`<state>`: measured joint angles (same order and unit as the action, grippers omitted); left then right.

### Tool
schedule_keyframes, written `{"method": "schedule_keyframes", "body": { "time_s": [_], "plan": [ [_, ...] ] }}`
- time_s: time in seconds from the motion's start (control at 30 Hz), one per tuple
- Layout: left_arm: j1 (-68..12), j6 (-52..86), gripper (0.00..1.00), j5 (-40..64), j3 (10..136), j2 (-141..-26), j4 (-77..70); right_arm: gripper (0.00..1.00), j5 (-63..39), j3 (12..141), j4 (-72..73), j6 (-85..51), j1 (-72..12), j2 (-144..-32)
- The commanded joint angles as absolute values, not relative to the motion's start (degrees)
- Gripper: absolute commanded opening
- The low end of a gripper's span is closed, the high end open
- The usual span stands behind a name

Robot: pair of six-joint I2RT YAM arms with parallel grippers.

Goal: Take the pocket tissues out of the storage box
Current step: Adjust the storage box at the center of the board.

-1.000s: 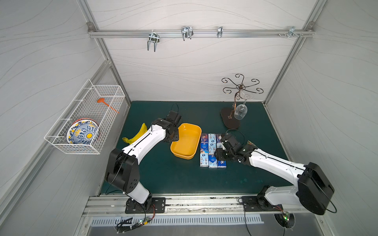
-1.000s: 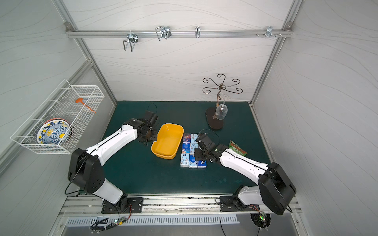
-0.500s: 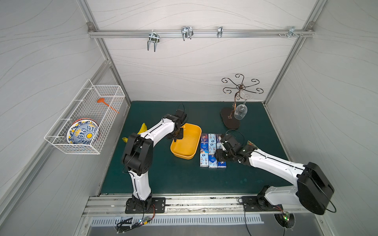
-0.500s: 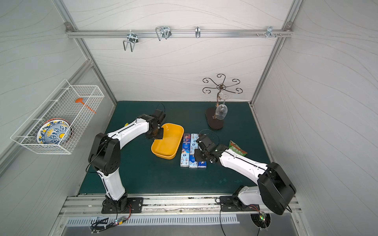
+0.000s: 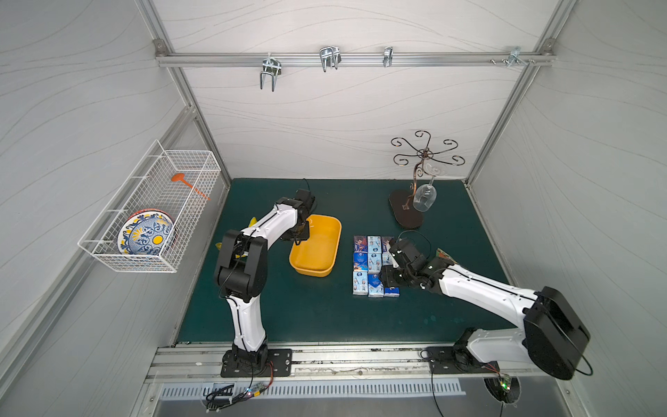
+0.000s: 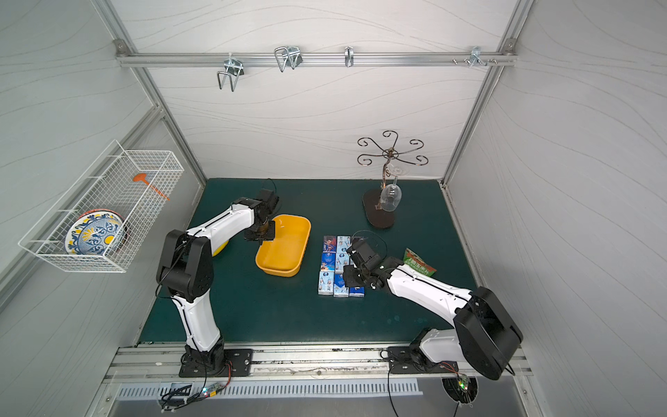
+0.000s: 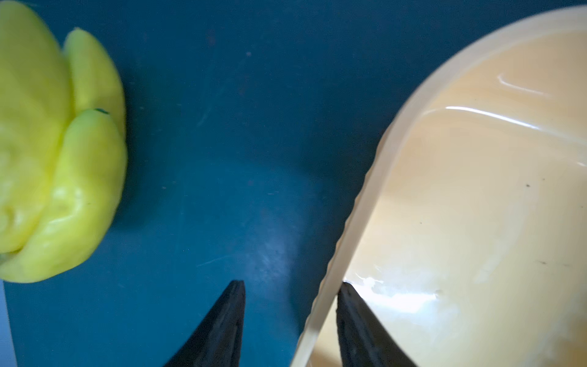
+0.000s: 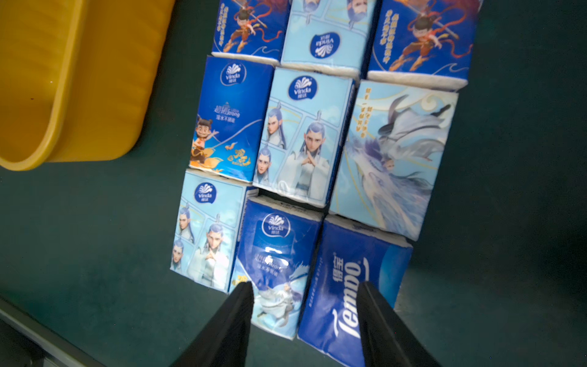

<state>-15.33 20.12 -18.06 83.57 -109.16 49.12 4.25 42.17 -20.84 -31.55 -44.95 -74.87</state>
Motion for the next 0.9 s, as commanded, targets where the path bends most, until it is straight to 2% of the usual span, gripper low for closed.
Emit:
{"method": "schedule_keyframes", "body": {
  "time_s": [0.0,0.2,0.33,0.37,0.4,0.5,0.6,0.63,0.67,0.87],
  "plan": [
    [-14.50,20.28,0.50,-21.11,83.48,-106.57,49.47,0.57,3.43,41.82,-20.14,-31.18,-45.33,-74.35],
    [-13.89,22.52,0.50,-19.35,82.75,-102.64,49.22,0.59,4.11,42.36,-21.32,-29.90,-45.31,-73.36],
    [-14.73,23.38,0.50,-14.25,83.33,-97.36,48.49,0.65,4.77,44.55,-22.98,-26.89,-44.29,-73.02],
    [-15.04,23.38,0.50,-13.44,83.48,-96.04,48.23,0.76,5.04,45.17,-23.05,-26.24,-43.78,-72.90],
    [-15.51,23.17,0.50,-12.33,83.56,-94.42,47.75,0.98,5.24,45.95,-23.23,-25.35,-43.00,-72.86],
    [-17.06,22.38,0.52,-12.10,83.29,-90.39,46.19,0.99,6.40,48.74,-23.82,-22.56,-39.83,-72.86],
    [-18.16,21.88,0.65,-13.62,81.08,-86.79,42.79,0.99,6.69,50.27,-21.58,-20.23,-33.79,-72.64],
    [-18.51,21.95,0.96,-14.69,79.78,-85.77,41.03,0.99,7.12,50.20,-20.33,-19.18,-31.84,-72.21],
    [-18.86,22.05,0.99,-15.82,78.75,-84.48,39.70,0.99,7.84,49.91,-18.79,-18.13,-30.12,-71.59],
    [-20.22,19.18,1.00,-22.50,67.77,-78.34,25.75,0.99,8.09,43.19,-5.97,-8.20,-17.17,-68.25]
  ]
}}
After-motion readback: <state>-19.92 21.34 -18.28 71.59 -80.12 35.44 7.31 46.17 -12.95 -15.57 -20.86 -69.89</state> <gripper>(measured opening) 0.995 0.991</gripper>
